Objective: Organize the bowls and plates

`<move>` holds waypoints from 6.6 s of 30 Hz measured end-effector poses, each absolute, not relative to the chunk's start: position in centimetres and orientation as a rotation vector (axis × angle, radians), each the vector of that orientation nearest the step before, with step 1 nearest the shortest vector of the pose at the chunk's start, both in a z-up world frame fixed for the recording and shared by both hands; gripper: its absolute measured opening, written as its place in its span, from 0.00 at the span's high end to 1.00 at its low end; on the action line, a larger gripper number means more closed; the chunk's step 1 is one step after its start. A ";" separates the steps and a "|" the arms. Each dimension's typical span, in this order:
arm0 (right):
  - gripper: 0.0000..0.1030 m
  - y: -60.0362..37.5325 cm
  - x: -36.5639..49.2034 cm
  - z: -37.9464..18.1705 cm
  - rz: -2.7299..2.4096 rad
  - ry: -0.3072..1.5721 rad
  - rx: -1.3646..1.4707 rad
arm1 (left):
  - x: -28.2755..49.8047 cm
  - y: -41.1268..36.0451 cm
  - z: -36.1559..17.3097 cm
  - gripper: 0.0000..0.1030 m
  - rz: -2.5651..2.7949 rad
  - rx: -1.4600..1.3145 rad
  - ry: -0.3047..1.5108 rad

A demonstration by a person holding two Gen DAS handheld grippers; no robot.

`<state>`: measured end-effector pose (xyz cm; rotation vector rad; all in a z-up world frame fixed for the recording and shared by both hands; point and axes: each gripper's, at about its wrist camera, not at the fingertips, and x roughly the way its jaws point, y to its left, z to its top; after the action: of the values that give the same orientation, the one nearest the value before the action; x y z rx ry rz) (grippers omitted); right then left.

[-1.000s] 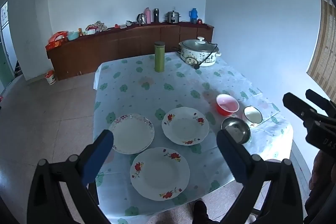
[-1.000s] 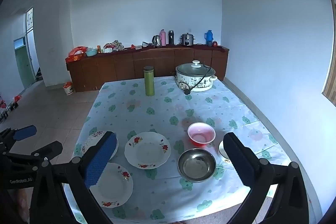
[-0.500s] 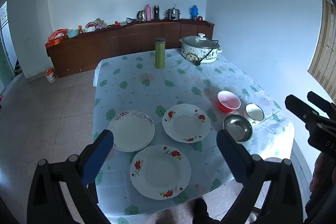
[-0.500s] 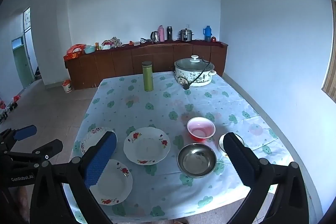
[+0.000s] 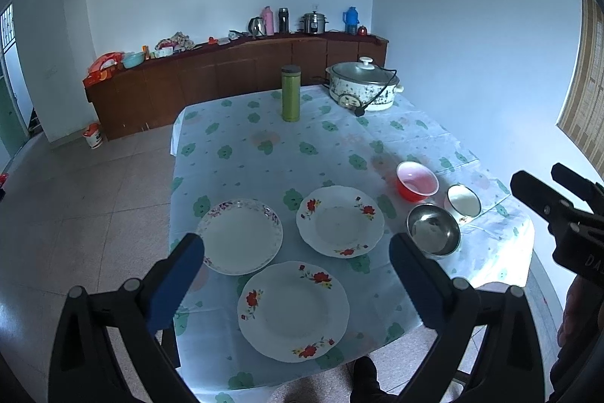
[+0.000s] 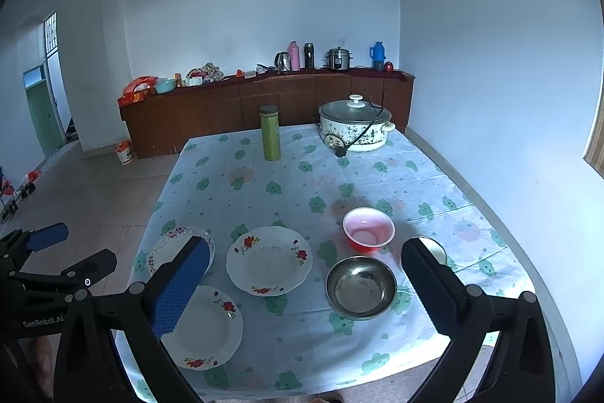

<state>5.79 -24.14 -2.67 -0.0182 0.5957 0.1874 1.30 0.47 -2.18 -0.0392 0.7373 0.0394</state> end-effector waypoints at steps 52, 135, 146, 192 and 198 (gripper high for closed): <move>0.01 -23.7 7.5 -2.9 0.290 0.581 -0.012 | 3.1 1.4 -2.8 0.03 0.059 -0.047 0.751; 0.79 0.8 32.3 -30.4 0.723 1.235 -0.296 | 17.9 17.0 -28.1 0.81 0.345 -0.293 1.212; 0.83 0.5 32.9 -29.7 0.728 1.265 -0.271 | 17.7 17.0 -27.3 0.82 0.373 -0.324 1.220; 0.84 -3.8 29.9 -25.2 0.802 1.174 -0.282 | 14.5 12.7 -23.3 0.82 0.424 -0.318 1.151; 0.84 -4.5 28.8 -25.2 0.819 1.171 -0.290 | 13.6 12.1 -23.1 0.82 0.435 -0.320 1.150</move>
<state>28.82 -4.48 -25.23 -0.2897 1.1714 0.8187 13.55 12.07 -23.07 -0.3203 1.1499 0.4345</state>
